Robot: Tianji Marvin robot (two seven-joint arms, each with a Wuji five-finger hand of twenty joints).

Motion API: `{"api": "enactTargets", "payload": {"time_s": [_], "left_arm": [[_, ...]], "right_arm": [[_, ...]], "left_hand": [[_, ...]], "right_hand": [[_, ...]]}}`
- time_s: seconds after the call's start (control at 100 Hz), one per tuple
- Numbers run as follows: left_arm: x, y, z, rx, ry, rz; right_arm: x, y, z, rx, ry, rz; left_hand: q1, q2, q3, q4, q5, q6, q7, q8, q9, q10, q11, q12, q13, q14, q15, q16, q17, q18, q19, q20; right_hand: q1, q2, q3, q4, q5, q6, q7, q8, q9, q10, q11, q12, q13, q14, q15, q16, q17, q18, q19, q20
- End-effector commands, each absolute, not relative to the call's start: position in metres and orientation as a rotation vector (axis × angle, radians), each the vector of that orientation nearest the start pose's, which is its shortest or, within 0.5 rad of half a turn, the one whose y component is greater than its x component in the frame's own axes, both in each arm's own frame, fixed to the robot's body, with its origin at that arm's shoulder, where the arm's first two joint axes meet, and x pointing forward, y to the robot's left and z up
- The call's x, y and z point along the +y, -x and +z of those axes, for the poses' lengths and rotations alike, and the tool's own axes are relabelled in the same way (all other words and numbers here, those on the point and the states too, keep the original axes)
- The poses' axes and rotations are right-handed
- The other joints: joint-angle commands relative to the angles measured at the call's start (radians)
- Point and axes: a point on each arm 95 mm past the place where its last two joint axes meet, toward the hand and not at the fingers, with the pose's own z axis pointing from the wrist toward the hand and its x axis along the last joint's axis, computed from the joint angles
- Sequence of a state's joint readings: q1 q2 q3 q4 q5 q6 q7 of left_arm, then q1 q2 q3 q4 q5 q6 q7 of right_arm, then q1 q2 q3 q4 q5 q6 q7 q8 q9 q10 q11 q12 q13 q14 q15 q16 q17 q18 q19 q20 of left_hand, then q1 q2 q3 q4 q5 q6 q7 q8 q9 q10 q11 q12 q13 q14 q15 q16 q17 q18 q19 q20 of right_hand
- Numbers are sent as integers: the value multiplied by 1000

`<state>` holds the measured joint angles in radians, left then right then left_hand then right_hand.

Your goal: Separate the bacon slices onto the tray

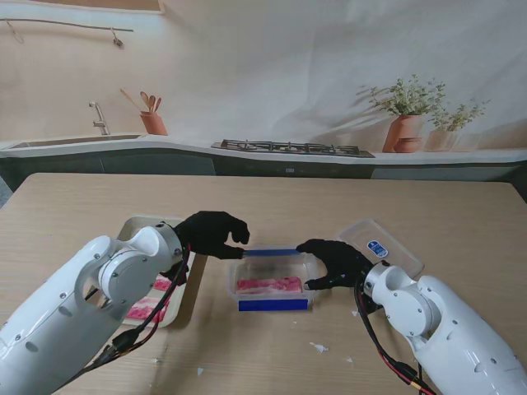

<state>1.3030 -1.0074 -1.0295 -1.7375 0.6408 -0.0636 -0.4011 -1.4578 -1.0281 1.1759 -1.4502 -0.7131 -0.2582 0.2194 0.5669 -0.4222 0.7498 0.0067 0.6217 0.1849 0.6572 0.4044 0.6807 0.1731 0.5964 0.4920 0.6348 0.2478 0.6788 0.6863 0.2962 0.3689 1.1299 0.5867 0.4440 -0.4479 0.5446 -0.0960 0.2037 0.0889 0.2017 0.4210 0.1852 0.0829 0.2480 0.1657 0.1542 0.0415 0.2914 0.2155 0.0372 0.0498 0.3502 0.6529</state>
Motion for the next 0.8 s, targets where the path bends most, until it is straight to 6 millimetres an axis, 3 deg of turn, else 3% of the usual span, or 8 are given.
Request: {"api": "enactTargets", "payload": {"time_s": [0.0,0.22,0.37,0.62,0.79], "left_arm": [[-90,-420,-243,1962,1241,-1692],[-117,-421,-265,2052,1388,-1596],[-127,-422,-283,2081,1497,-1531],[-134,-423,-306,2085,1580,-1504],[-139,-424,-313,2089,1591,-1491]], "right_arm": [[-13,-412,-355,1825,-1424,1587],[-14,-412,-355,1821,-1428,1591],[-14,-412,-355,1821,-1429,1591],[-14,-412,-355,1828,-1428,1585],[-14,-412,-355,1836,-1428,1580]], "left_hand": [[23,-13,3,-3,31,11,-17,-4,10,29,-2,16,16,25,0,9,22,27,62,26],[49,-16,2,-9,80,60,-147,-78,5,77,-106,-92,-1,74,-138,-101,77,67,-55,-47],[55,-9,7,-10,102,86,-162,-88,-2,95,-127,-132,-30,95,-183,-152,54,118,-153,-100],[55,1,10,-10,34,123,-286,-145,-130,121,-176,-158,-173,106,-229,-223,-38,40,-196,-116],[56,18,2,-12,-26,126,-311,-154,-207,107,-171,-155,-250,88,-218,-233,-99,-6,-181,-102]], "right_hand": [[1,15,-18,-4,-15,-3,-12,-12,-8,-43,15,5,-27,-33,2,6,-5,-4,11,24],[1,14,-18,-4,-15,-3,-13,-12,-8,-43,16,5,-27,-33,3,7,-5,-5,11,24],[3,11,-17,-4,-14,-1,-14,-12,-8,-43,16,5,-28,-33,2,6,-5,-4,11,24],[5,5,-12,-4,-14,-1,-14,-12,-8,-42,16,5,-28,-34,3,7,-4,-2,11,24],[4,1,-6,-5,-15,0,-14,-12,-8,-42,17,5,-27,-33,3,7,-4,-3,11,24]]}}
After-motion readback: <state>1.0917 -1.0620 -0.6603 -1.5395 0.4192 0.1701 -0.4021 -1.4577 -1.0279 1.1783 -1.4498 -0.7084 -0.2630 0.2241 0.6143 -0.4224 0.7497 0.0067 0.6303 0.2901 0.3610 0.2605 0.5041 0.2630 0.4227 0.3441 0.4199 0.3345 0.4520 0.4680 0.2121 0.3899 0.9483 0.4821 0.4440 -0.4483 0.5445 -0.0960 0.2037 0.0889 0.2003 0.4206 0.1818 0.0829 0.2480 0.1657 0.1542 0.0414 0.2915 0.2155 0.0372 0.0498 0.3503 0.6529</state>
